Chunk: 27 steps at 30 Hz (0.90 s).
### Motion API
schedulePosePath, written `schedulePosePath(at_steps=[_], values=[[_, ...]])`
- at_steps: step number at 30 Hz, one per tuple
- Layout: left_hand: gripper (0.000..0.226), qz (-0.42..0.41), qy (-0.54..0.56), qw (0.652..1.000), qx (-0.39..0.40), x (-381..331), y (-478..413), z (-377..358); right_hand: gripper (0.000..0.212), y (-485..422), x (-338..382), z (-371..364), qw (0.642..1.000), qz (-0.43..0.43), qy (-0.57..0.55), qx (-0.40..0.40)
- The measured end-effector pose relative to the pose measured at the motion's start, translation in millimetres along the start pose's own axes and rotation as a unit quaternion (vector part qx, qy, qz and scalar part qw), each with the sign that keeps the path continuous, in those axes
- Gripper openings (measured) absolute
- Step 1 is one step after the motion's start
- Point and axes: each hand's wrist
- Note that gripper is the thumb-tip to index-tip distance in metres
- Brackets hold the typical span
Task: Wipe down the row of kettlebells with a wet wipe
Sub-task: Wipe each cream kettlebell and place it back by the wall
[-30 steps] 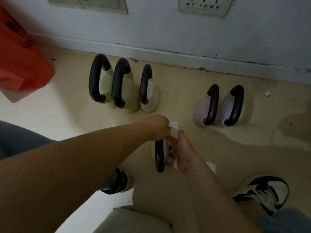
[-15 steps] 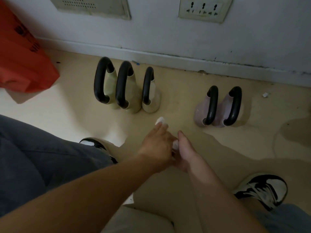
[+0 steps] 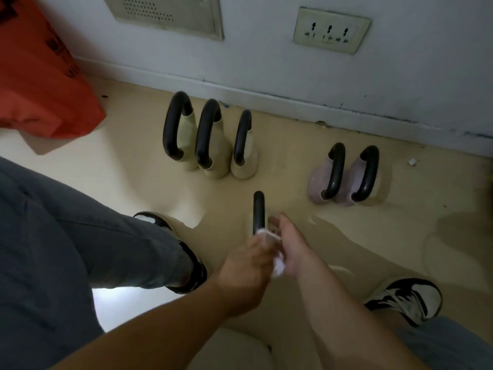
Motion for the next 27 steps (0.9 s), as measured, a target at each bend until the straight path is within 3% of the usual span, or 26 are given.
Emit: schedulePosePath(at_steps=[2,3,4,7,10,13,18,21,23,27], values=[[0.025,-0.022,-0.006,0.991,0.130,-2.0,30.5,-12.6,0.042,2.2,0.8,-1.0,1.000,0.008,0.007,-0.008],[0.029,0.047,0.010,0.977,0.208,4.5,38.4,-10.7,0.040,4.7,2.1,-2.8,1.000,0.017,0.013,-0.014],[0.032,0.143,0.030,0.962,0.232,14.2,40.5,-6.4,0.036,2.7,2.7,-2.8,0.999,0.027,0.034,-0.019],[0.023,0.388,0.187,0.899,0.079,45.3,29.0,-1.3,0.033,0.9,5.0,-6.9,0.992,0.069,0.096,-0.042],[0.017,0.467,0.386,0.792,-0.078,46.1,-0.2,26.3,0.035,-3.1,5.4,-7.4,0.975,0.145,0.139,-0.098],[0.023,0.461,0.551,0.685,-0.124,32.1,-23.2,58.2,0.038,9.3,21.5,-5.7,0.958,0.214,0.162,-0.102],[0.031,0.308,0.742,0.594,-0.055,21.5,-40.1,90.9,0.061,40.3,60.5,-0.7,0.968,0.169,0.174,0.070],[0.036,0.269,0.768,0.579,-0.037,20.3,-42.3,91.3,0.034,51.9,67.2,2.9,0.965,0.188,0.148,0.109],[0.038,0.261,0.775,0.574,-0.032,22.2,-41.6,88.9,0.017,52.6,65.9,0.3,0.968,0.192,0.139,0.086],[0.038,0.269,0.769,0.579,-0.030,26.7,-37.4,82.8,0.023,40.6,61.1,-6.4,0.963,0.213,0.162,0.019]])
Point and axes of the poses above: each hand's wrist, its own y-axis away from the middle knuckle, its own z-axis out of the back of the hand, x = y × z, and after that the axes turned 2 degrees about z, right-handed
